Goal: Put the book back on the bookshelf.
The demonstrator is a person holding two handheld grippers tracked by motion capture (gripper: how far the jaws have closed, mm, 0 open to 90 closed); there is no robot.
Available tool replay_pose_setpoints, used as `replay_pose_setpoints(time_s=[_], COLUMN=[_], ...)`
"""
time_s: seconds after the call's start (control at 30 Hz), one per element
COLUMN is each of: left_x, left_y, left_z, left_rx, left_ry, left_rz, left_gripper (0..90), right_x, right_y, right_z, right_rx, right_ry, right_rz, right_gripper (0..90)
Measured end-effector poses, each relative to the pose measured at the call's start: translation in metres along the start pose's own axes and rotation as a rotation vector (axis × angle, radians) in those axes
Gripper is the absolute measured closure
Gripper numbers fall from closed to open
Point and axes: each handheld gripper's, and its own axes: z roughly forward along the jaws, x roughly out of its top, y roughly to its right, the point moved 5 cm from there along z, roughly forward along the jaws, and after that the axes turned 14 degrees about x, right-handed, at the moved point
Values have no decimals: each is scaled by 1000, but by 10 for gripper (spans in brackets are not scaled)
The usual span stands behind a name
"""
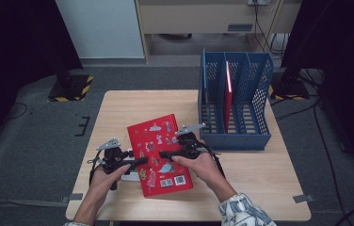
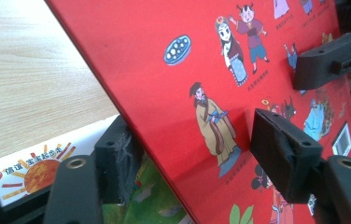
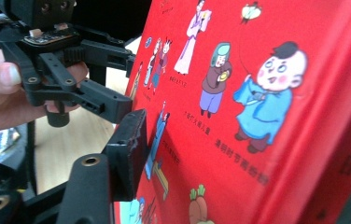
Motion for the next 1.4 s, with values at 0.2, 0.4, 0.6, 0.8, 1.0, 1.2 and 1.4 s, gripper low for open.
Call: replay_pose_setpoints(time_s=[0.2,0.4,0.6,0.8,1.0,1.2,1.4], left_x=[6,9,11,15,18,25,30], left_y=[-1,3,8,9,9,11,24], left_z=[-8,-8,-10,-15,-20,-32,-38], left_rx=[-33,-23,-15,-14,-18,-26,-64], left_ry=[50,62,61,81,97,123,122], left_rz=[-29,2,24,26,35,32,48], left_gripper=[449,481,496,532,568,590,574], right_x=[1,1,-3,-5,-1,6,21], right_y=[-3,-2,-2,-2,-4,-14,-33], right_z=[-7,-12,-16,-18,-19,-23,-28], right_rx=[39,-12,-10,0,-24,6,101], right_ry=[32,8,9,30,24,36,69], right_rz=[10,-22,-13,7,-24,-43,-59], right_gripper=[510,434,435,449,428,517,622])
